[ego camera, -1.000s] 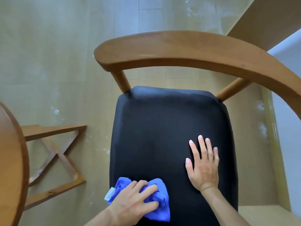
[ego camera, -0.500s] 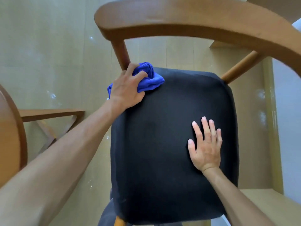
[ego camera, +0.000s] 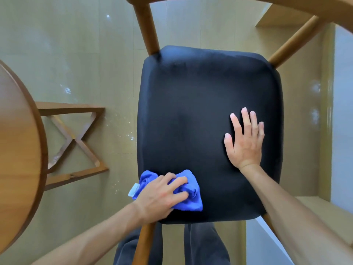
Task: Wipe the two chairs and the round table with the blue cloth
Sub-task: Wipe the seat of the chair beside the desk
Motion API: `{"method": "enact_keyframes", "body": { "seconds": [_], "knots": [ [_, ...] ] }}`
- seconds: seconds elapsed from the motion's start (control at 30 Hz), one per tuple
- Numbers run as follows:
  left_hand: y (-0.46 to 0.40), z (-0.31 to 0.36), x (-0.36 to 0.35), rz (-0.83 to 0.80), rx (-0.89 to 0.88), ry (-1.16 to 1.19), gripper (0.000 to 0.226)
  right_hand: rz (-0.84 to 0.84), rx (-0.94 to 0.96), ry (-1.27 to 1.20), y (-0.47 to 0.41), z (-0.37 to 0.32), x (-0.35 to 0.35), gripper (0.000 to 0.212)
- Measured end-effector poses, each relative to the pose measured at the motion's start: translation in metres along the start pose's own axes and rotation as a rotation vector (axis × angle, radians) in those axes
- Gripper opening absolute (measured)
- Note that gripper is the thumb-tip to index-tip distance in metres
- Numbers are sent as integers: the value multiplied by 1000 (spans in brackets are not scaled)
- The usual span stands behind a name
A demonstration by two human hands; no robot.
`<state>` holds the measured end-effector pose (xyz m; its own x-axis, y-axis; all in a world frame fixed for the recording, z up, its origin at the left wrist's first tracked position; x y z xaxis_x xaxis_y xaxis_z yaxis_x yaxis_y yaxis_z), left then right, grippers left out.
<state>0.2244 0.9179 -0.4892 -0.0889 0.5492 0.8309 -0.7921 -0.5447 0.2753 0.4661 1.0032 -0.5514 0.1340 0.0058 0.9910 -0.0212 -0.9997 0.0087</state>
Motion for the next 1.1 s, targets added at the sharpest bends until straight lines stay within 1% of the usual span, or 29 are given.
{"method": "enact_keyframes", "body": {
  "seconds": [0.1, 0.17, 0.23, 0.33, 0.43, 0.47, 0.53, 0.67, 0.73, 0.8, 0.9, 0.93, 0.97, 1.03, 1.1],
  "knots": [
    [-33, -26, 31, 59, -21, -3, 18, 12, 3, -2, 0, 0, 0, 57],
    [-63, -52, 60, 150, 31, -36, 18, 20, 6, -3, 1, 0, 0, 57],
    [-98, -87, 93, 261, 165, -77, 25, 26, 5, -6, 1, 1, 0, 57],
    [-146, -148, 139, 369, 412, -127, 35, 36, 6, -7, 0, 1, -1, 58],
    [-168, -190, 163, 467, 623, -64, 35, 50, 11, 6, 0, 2, -1, 58],
    [-169, -192, 162, 477, 650, -51, 35, 52, 11, 6, 0, 2, -2, 58],
    [-163, -178, 149, 455, 615, -77, 34, 52, 12, 4, 0, 2, -2, 58],
    [-116, -119, 106, 388, 521, -50, 27, 27, 10, -1, 0, 0, 1, 57],
    [-81, -79, 78, 326, 419, -12, 25, 20, 9, -9, 0, 0, 2, 57],
    [-44, -34, 44, 185, 270, 31, 28, 24, 9, -10, 0, 1, 1, 57],
    [4, 21, -6, -138, 39, 63, 31, 27, 13, 3, 1, 2, -1, 57],
    [12, 29, -16, -215, -4, 57, 31, 27, 15, 5, 1, 2, -2, 57],
    [15, 31, -19, -246, -29, 41, 30, 27, 16, 4, 0, 2, -2, 57],
    [5, 22, -11, -206, -33, 27, 25, 26, 15, 1, 0, 2, -3, 57],
    [-17, -2, 10, -100, 22, 83, 22, 31, 14, 3, 0, 2, -3, 57]
  ]
}}
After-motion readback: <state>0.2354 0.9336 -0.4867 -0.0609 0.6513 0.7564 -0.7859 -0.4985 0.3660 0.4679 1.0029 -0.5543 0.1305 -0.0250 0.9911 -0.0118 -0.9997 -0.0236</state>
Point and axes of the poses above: each hand's wrist, its own y-axis away from the middle knuckle, its own x-axis out of the back of the hand, z = x × y, the point moved 6 cm from there along -y, towards the middle knuckle, and after that the axes turned 5 degrees about x, right-handed, at the moved point
